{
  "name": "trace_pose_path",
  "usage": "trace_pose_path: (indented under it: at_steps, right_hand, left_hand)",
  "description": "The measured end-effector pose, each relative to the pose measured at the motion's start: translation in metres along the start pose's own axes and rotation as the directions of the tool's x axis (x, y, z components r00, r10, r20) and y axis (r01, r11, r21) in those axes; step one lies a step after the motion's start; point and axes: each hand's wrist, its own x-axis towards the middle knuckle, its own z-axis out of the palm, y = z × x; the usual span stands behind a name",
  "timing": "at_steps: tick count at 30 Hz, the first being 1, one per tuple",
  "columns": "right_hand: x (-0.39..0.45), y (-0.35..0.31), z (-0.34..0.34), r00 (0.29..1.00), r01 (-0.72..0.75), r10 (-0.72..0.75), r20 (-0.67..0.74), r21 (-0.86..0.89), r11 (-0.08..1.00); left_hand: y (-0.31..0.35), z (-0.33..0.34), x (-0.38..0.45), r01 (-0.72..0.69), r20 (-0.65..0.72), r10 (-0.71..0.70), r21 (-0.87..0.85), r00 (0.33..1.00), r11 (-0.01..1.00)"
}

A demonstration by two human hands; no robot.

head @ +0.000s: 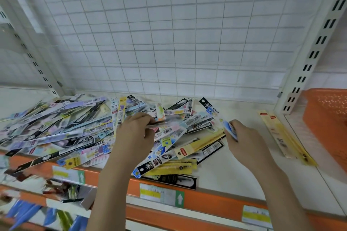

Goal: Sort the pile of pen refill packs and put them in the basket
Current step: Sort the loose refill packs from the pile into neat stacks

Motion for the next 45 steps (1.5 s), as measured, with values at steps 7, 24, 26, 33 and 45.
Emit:
trace_pose_path:
  at_steps: [7,24,26,33,45]
  right_hand:
    - [0.000,0.001,0.005,1.000,0.015,-0.015,0.028,-0.010,1.000]
    - [0.008,-0.021,0.010,0.966,0.161,-0.140,0.218,-0.082,0.983]
    - [0.012,-0.027,0.014,0.945,0.189,-0.163,0.285,-0.064,0.980]
    - [0.014,-0.028,0.021,0.953,0.189,-0.143,0.267,-0.152,0.970]
    - [0.019,-0.022,0.000,0.991,0.127,-0.128,-0.022,-0.059,0.990]
  left_hand:
    - [0.000,0.005,-0.011,0.050,-0.068,-0.043,0.115,0.997,0.992]
    - [-0.007,-0.001,-0.012,0.130,0.218,-0.085,-0.201,0.972,0.971]
    - [-0.006,-0.006,-0.014,0.191,0.210,-0.133,-0.288,0.969,0.938]
    - [-0.021,-0.003,-0.012,0.069,0.019,-0.067,-0.240,0.998,0.968]
    - [-0.021,0.006,-0.003,0.216,0.154,-0.197,-0.118,0.968,0.969]
